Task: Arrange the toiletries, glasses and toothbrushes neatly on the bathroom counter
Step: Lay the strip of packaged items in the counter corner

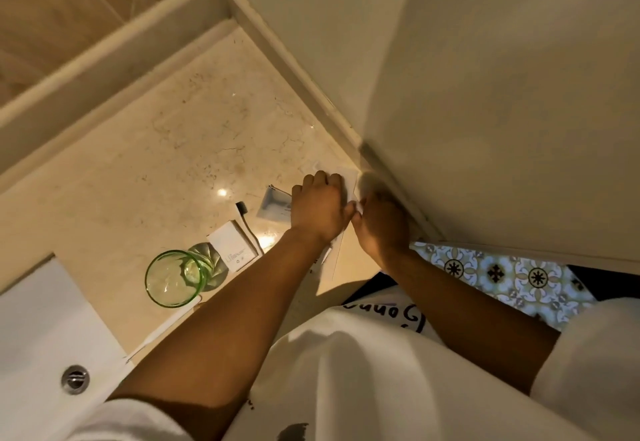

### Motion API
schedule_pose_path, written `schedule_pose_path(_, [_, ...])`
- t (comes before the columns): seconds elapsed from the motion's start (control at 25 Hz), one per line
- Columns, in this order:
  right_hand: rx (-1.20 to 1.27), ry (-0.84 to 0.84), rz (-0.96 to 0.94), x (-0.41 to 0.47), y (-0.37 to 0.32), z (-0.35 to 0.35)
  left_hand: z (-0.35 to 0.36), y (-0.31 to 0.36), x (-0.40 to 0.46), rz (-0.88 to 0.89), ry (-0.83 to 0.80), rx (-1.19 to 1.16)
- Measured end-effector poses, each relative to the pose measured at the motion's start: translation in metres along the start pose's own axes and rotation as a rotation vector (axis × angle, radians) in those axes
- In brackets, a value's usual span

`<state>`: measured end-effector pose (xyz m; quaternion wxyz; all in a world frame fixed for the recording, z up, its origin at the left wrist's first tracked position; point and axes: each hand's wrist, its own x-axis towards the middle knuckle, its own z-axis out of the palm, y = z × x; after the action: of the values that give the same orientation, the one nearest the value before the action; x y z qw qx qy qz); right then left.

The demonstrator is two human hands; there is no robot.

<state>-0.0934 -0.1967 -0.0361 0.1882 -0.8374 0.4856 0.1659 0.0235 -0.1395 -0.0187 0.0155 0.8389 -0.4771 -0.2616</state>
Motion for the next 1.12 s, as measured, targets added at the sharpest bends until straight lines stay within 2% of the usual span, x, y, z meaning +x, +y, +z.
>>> schedule_pose_path(0.12, [0.013, -0.033, -0.006, 0.003, -0.001, -0.001, 0.003, -0.006, -0.003, -0.021, 0.08, 0.039])
schedule_pose_path(0.2, [0.114, -0.071, 0.001, 0.005, -0.002, -0.002, 0.001, -0.015, -0.005, -0.049, 0.121, 0.017])
schedule_pose_path(0.4, [0.193, -0.07, -0.024, 0.004, -0.016, 0.003, -0.004, -0.039, -0.009, -0.106, 0.132, 0.031])
schedule_pose_path(0.52, [0.394, -0.079, -0.07, 0.007, -0.02, 0.001, -0.01, -0.047, -0.015, -0.103, 0.215, -0.037])
schedule_pose_path(0.68, [0.629, -0.082, -0.147, 0.016, -0.032, -0.016, -0.026, -0.057, -0.016, -0.217, 0.421, -0.434])
schedule_pose_path(0.88, [0.613, -0.143, -0.258, 0.038, -0.061, -0.047, -0.05, -0.077, -0.005, -0.336, 0.323, -1.018])
schedule_pose_path(1.12, [0.75, -0.251, -0.262, 0.077, -0.106, -0.065, -0.082, -0.115, 0.021, -0.554, 0.393, -1.47])
